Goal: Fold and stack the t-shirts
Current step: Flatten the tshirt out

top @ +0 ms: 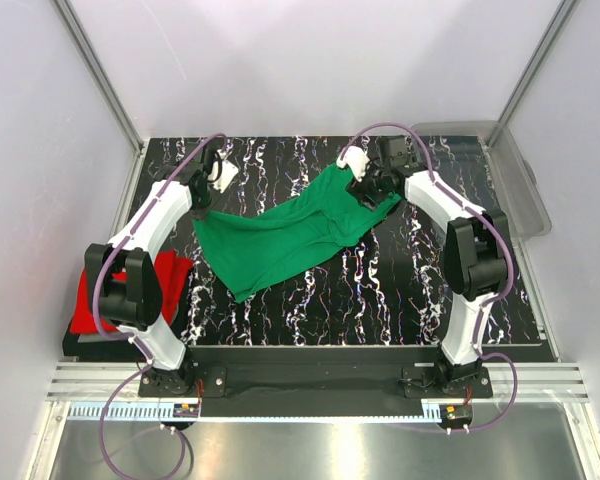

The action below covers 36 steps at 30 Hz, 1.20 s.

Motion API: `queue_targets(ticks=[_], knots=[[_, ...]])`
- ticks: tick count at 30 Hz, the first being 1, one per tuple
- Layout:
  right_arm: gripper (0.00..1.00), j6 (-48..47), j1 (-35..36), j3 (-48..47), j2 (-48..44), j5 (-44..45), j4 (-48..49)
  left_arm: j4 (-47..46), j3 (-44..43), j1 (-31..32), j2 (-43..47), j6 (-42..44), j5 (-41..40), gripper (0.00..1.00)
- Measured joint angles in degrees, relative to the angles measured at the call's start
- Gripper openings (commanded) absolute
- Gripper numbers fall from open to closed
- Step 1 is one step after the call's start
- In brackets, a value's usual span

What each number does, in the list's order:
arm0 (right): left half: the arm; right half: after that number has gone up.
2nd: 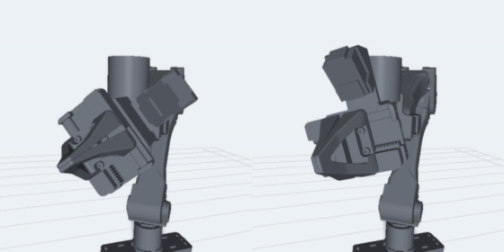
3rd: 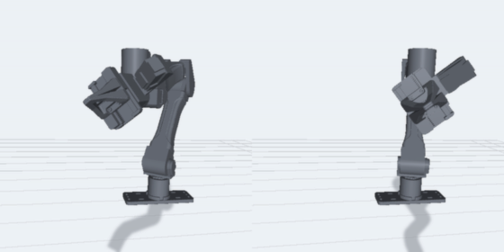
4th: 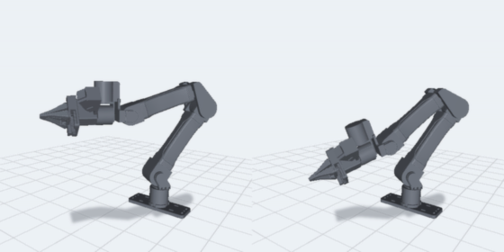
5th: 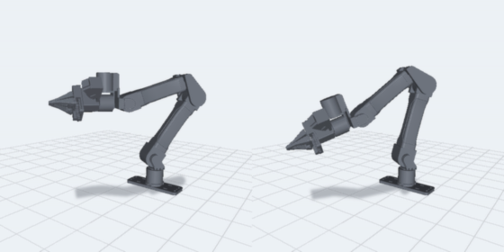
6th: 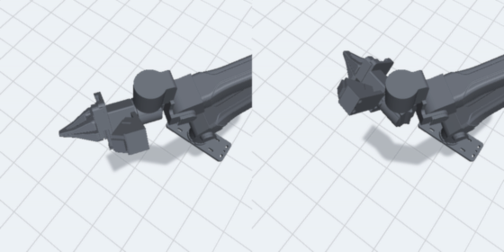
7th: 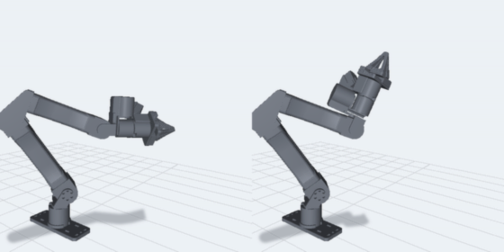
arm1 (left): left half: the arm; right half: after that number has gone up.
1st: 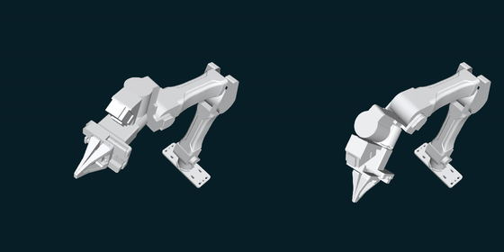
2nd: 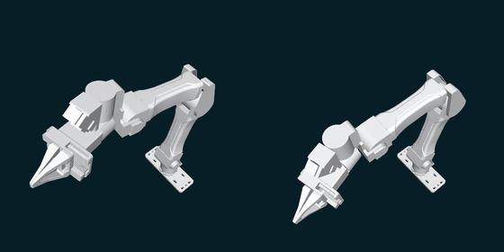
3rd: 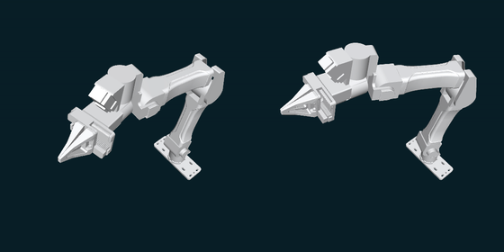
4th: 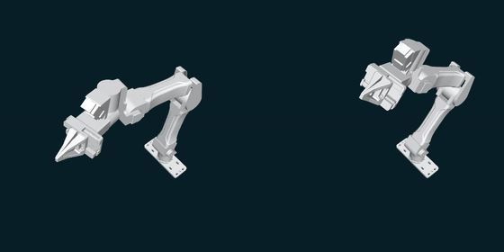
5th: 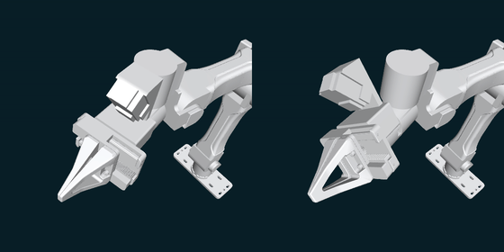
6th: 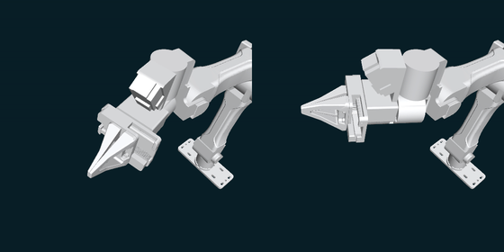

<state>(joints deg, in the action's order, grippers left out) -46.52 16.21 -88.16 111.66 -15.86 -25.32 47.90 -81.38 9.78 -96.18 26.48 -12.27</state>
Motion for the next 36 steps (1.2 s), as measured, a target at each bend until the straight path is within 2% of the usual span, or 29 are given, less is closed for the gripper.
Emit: queue_targets(ticks=[5, 11, 25, 26, 29, 30, 32, 36], knots=[[0.73, 2.47, 3.34, -3.21, 1.86, -5.01, -5.07, 0.02, 0.0, 0.31, 0.0, -0.02, -0.02, 0.0], [0.74, 3.21, 8.33, -5.03, 5.7, -6.34, -7.3, 0.0, 0.07, 0.39, 0.0, -0.02, -0.04, 0.0], [0.71, 2.75, 8.85, -6.12, 10.36, -2.97, -7.78, 0.0, 0.24, 0.39, 0.0, -0.02, -0.02, 0.0], [0.7, 2.73, 8.87, -6.32, 10.38, -2.62, -7.63, 0.0, 0.24, 0.39, 0.0, -0.02, -0.02, 0.0], [0.55, 2.47, 8.87, -6.8, 10.64, -1.4, -7.37, 0.0, 0.24, 0.39, 0.0, -0.02, 0.0, 0.0], [0.41, 2.34, 8.87, -6.97, 10.91, -0.94, -7.15, 0.0, 0.24, 0.39, 0.0, -0.02, 0.0, 0.0], [0.37, 2.16, 8.9, -7.08, 11.37, 0.22, -6.86, 0.0, 0.24, 0.39, -0.02, -0.02, 0.0, 0.0], [0.37, 2.23, 8.92, -7.04, 11.85, 1.77, -6.86, 0.0, 0.2, 0.39, -0.5, -0.02, 0.02, 0.0]])
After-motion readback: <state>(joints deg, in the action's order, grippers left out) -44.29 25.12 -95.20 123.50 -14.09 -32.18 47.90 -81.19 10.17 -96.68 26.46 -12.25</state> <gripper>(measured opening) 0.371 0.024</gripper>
